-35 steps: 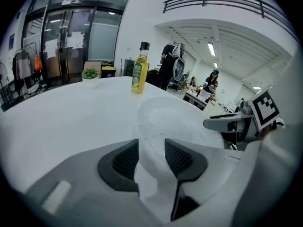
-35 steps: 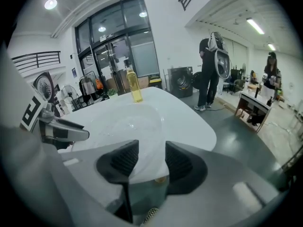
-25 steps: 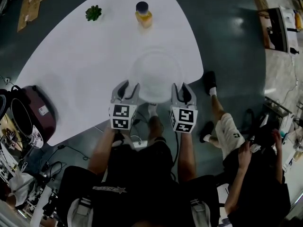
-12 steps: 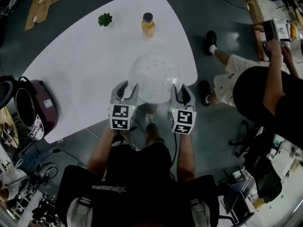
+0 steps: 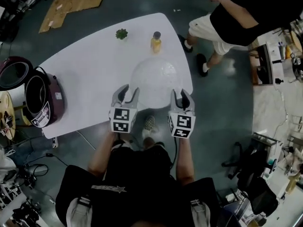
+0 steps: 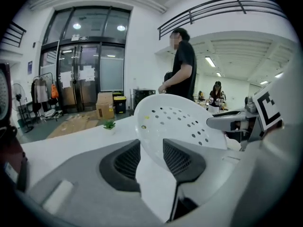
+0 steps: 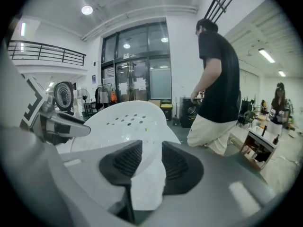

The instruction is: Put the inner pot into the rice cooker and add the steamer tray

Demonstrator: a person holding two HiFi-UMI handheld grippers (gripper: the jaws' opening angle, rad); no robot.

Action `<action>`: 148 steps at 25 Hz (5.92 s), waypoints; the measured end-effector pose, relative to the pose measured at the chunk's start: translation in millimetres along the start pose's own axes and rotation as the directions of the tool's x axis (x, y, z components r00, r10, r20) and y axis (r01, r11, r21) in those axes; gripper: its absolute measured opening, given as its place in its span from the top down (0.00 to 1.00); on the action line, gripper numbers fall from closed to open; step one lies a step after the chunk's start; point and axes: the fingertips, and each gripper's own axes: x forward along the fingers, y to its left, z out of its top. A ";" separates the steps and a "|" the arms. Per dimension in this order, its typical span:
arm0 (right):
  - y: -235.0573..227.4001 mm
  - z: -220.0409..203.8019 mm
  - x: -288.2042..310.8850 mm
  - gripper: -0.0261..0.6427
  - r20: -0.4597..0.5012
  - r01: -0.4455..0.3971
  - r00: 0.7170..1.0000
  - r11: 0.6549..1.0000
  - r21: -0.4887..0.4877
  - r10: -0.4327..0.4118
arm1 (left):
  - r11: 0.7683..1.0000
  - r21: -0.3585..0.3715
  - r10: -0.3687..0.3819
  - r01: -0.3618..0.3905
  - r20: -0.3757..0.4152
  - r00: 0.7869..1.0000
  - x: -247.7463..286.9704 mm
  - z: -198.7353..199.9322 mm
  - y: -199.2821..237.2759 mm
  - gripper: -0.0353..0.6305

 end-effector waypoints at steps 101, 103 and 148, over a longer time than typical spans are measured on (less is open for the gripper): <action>703.8 102.5 147.5 0.76 -0.100 -0.616 0.779 0.723 -0.313 0.619 | 0.761 -0.240 0.592 -0.603 -0.124 0.797 -369.0 -164.3 571.3 0.71; 704.1 98.8 149.0 0.76 -0.113 -0.610 0.785 0.728 -0.313 0.609 | 0.766 -0.240 0.581 -0.597 -0.139 0.802 -366.7 -168.4 572.5 0.71; 699.9 84.7 163.2 0.72 -0.261 -0.592 0.804 0.760 -0.267 0.535 | 0.773 -0.231 0.517 -0.590 -0.309 0.798 -353.9 -183.2 576.8 0.62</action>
